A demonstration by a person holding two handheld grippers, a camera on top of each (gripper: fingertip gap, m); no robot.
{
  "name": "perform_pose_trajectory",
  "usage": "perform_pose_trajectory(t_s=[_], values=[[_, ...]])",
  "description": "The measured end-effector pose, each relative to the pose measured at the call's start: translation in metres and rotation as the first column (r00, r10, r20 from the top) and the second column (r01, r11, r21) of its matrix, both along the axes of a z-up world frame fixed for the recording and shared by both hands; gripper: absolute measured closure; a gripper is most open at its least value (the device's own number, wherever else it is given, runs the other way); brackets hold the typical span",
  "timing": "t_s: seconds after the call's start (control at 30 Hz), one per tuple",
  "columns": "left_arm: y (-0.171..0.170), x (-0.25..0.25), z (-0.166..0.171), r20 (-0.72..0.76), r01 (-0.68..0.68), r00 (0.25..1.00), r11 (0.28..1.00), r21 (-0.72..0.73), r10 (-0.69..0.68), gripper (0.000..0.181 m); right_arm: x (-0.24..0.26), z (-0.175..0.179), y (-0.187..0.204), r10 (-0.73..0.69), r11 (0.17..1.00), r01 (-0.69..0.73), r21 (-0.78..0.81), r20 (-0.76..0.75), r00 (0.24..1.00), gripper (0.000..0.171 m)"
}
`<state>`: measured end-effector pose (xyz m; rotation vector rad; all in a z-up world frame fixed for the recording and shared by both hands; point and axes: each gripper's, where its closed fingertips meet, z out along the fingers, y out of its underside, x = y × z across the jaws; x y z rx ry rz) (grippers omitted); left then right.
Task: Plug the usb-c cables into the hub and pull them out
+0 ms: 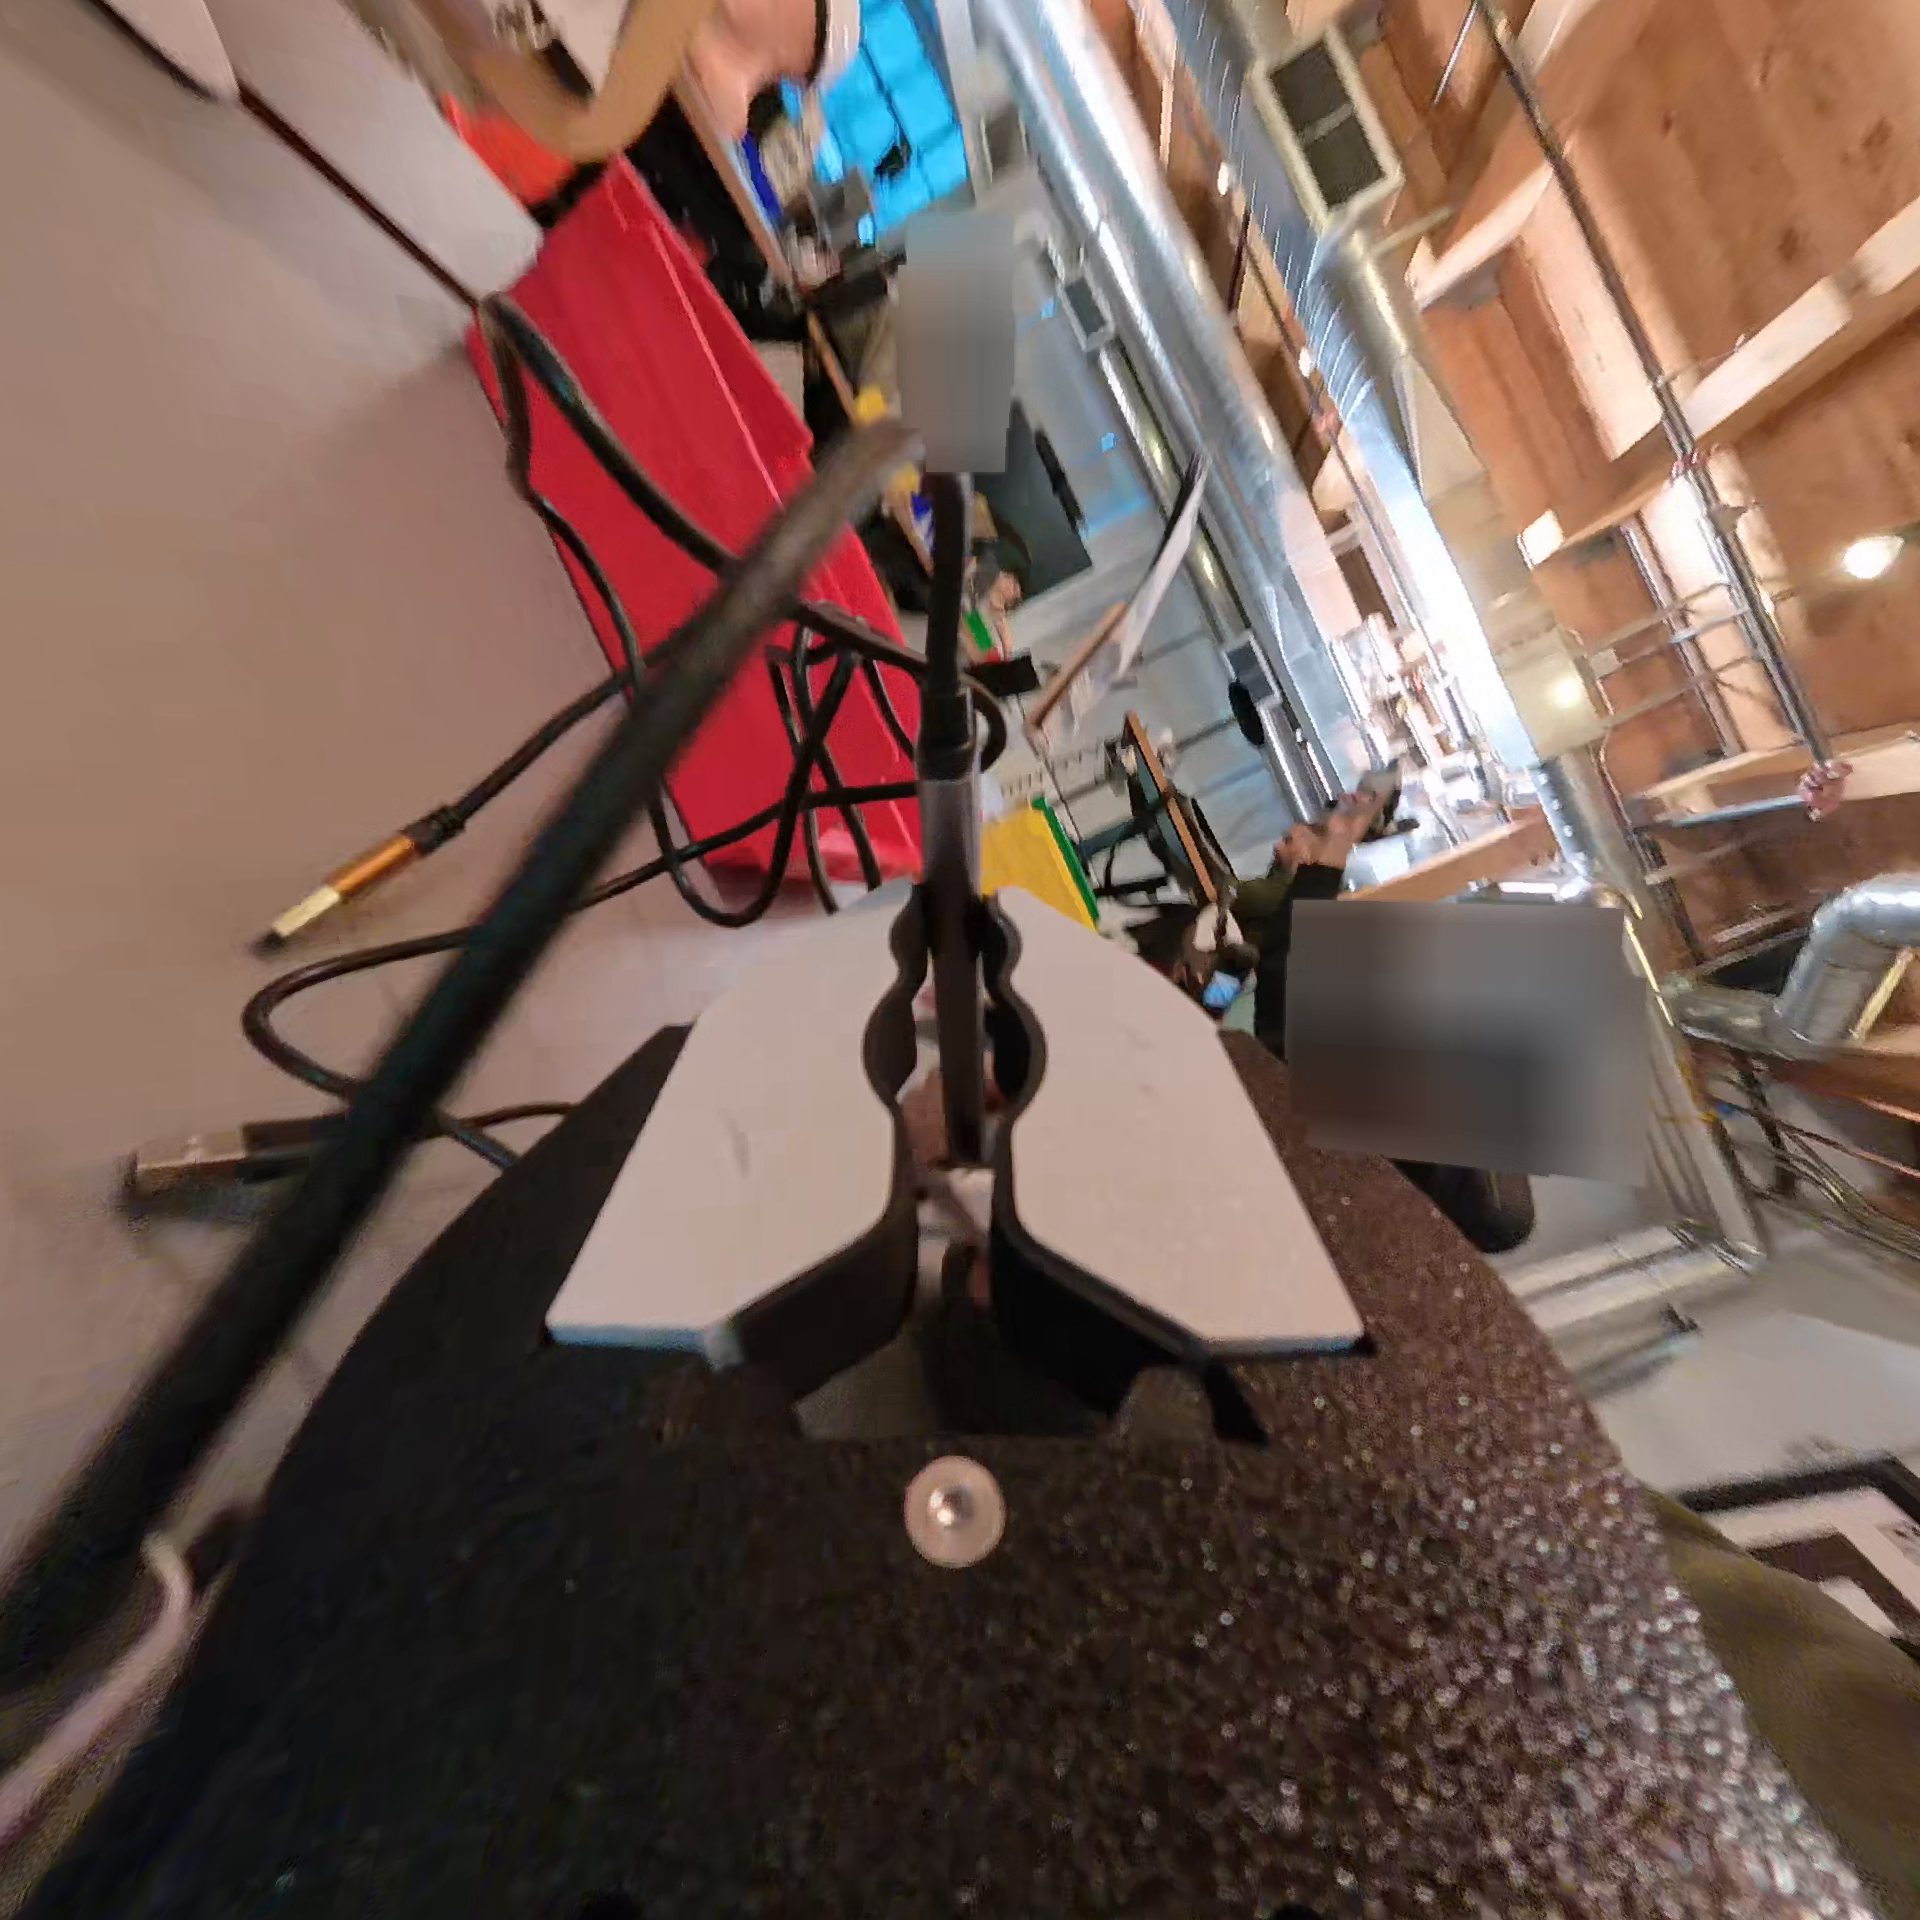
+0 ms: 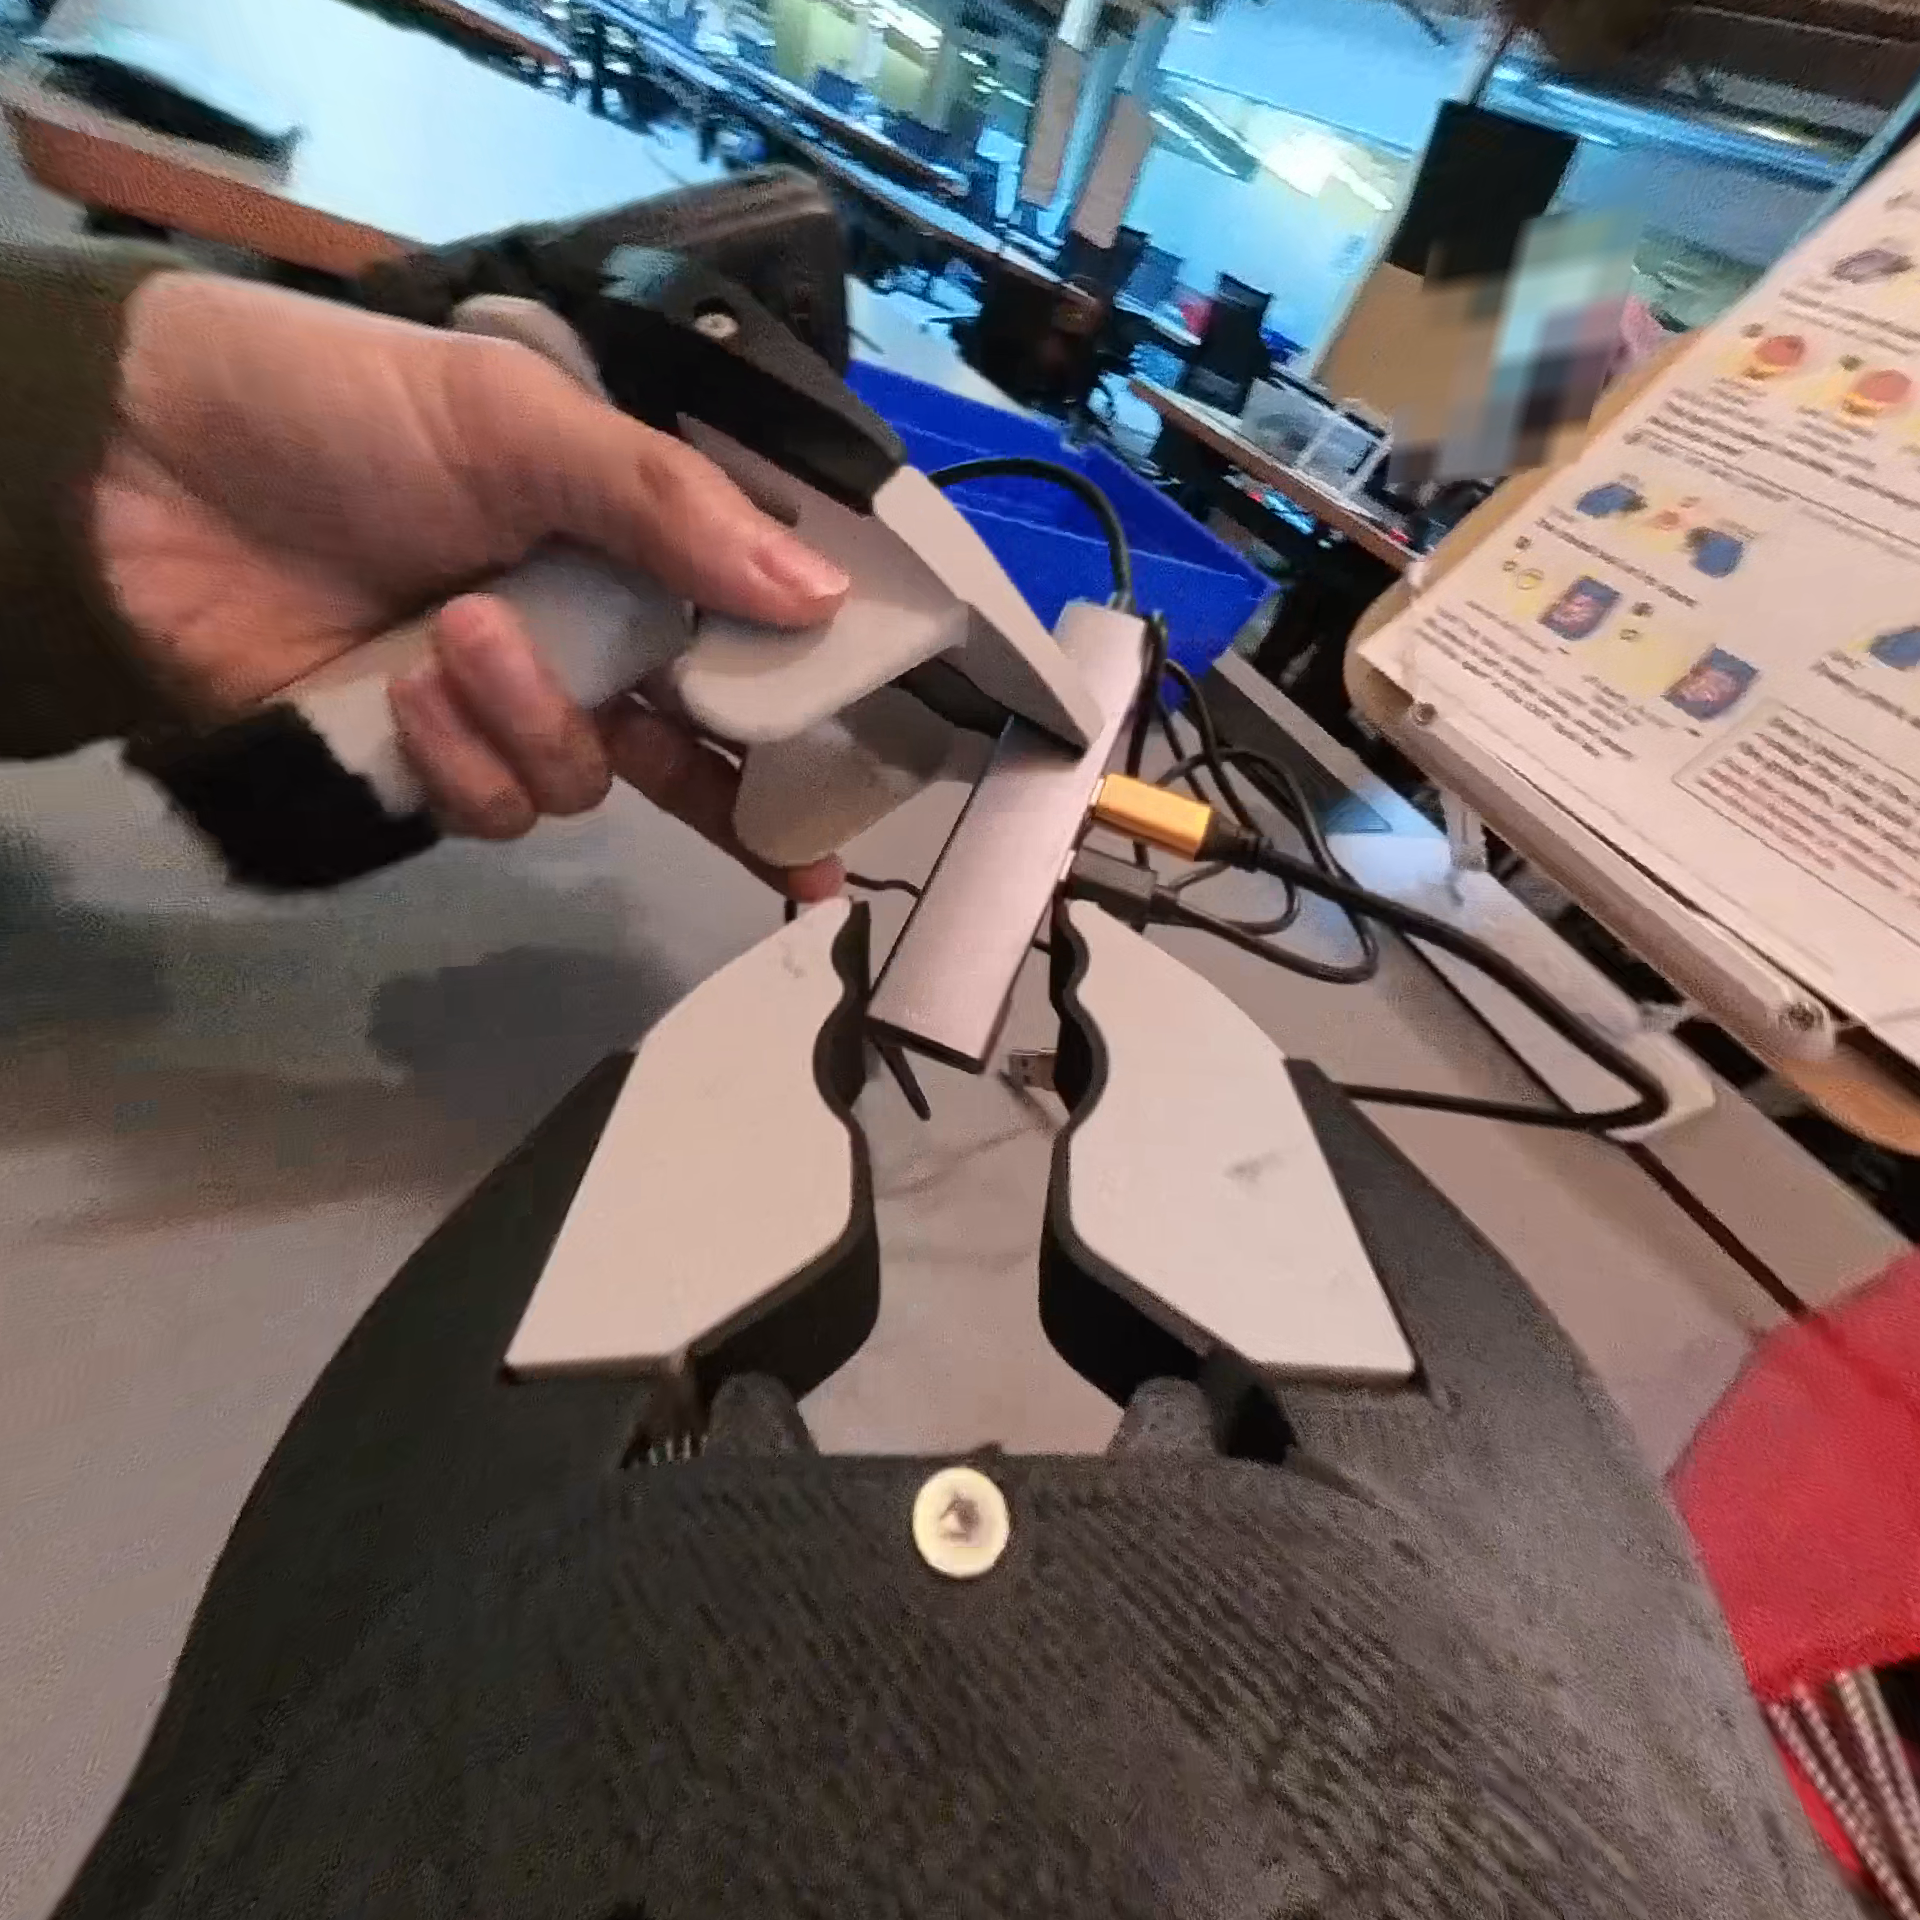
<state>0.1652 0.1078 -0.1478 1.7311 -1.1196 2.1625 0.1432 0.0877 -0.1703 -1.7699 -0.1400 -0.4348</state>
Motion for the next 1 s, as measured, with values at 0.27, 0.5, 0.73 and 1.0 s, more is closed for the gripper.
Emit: perform_pose_trajectory(t_s=[0.27,0.5,0.73,1.0], values=[[-0.015,-0.033,-0.015,-0.121,0.489,0.871,0.864,0.120,-0.477,0.172,-0.008,0.015,-0.022,0.161,0.985,-0.134,-0.107,0.306,0.938,0.131],[-0.024,-0.044,-0.021,-0.178,0.624,0.780,0.765,0.161,-0.599,0.172,-0.019,-0.014,-0.014,0.232,0.957,-0.160,-0.241,0.311,0.922,0.144],[-0.019,-0.030,-0.014,-0.116,0.545,0.838,0.801,0.248,-0.534,0.167,-0.012,-0.004,-0.012,0.166,0.977,-0.129,-0.170,0.225,0.960,0.145],[0.004,-0.016,0.009,0.243,-0.106,0.965,0.691,0.715,-0.103,0.137,0.036,0.015,-0.024,-0.170,0.983,0.181,-0.038,0.201,0.965,0.161]])
